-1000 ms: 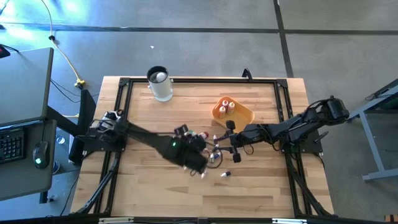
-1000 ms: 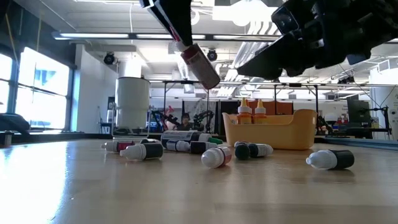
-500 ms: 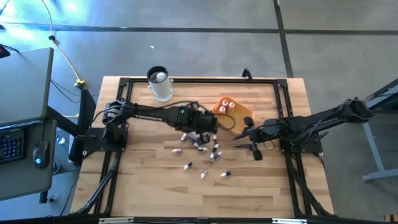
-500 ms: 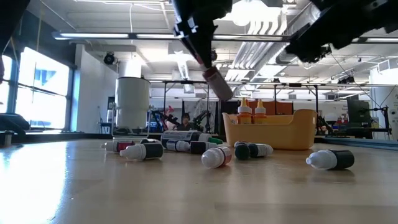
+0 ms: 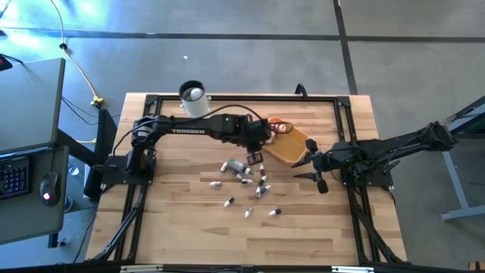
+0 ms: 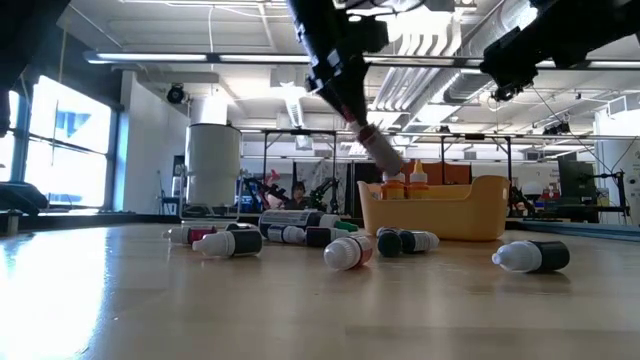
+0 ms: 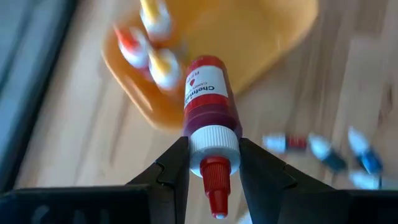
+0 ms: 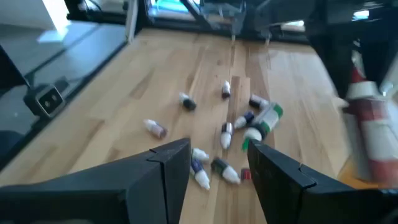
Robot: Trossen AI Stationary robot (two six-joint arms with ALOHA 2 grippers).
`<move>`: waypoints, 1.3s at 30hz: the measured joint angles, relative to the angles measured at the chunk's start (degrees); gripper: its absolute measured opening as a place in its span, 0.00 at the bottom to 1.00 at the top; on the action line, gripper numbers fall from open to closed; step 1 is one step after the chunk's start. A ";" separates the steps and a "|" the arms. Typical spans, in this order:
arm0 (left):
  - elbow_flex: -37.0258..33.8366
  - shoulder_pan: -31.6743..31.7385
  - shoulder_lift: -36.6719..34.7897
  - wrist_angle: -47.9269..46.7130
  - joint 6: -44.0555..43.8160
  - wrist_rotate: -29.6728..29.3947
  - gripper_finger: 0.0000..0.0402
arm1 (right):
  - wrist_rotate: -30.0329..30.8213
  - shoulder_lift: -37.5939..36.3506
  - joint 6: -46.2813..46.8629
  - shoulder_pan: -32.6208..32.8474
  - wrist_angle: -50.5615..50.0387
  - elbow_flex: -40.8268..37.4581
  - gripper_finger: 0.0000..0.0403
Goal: Pick & Place food coloring
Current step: Put the large red food coloring bottle into the yellow bin
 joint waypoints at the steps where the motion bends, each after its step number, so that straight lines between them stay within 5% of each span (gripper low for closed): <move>1: -0.14 0.00 0.14 -0.61 0.04 0.03 0.26 | 0.28 0.20 -0.03 0.00 -0.77 0.00 0.38; 14: 0.67 -1.08 2.25 7.98 1.27 2.62 0.26 | 3.06 0.58 0.10 0.00 -2.67 0.00 0.39; 27: 22.36 -2.72 2.21 -2.53 10.13 -1.05 0.26 | 2.14 -1.71 0.10 0.00 -1.95 0.02 0.39; 39: 23.39 4.97 7.70 -9.10 8.89 15.85 0.26 | -5.68 -2.47 1.87 0.00 -0.94 0.02 0.39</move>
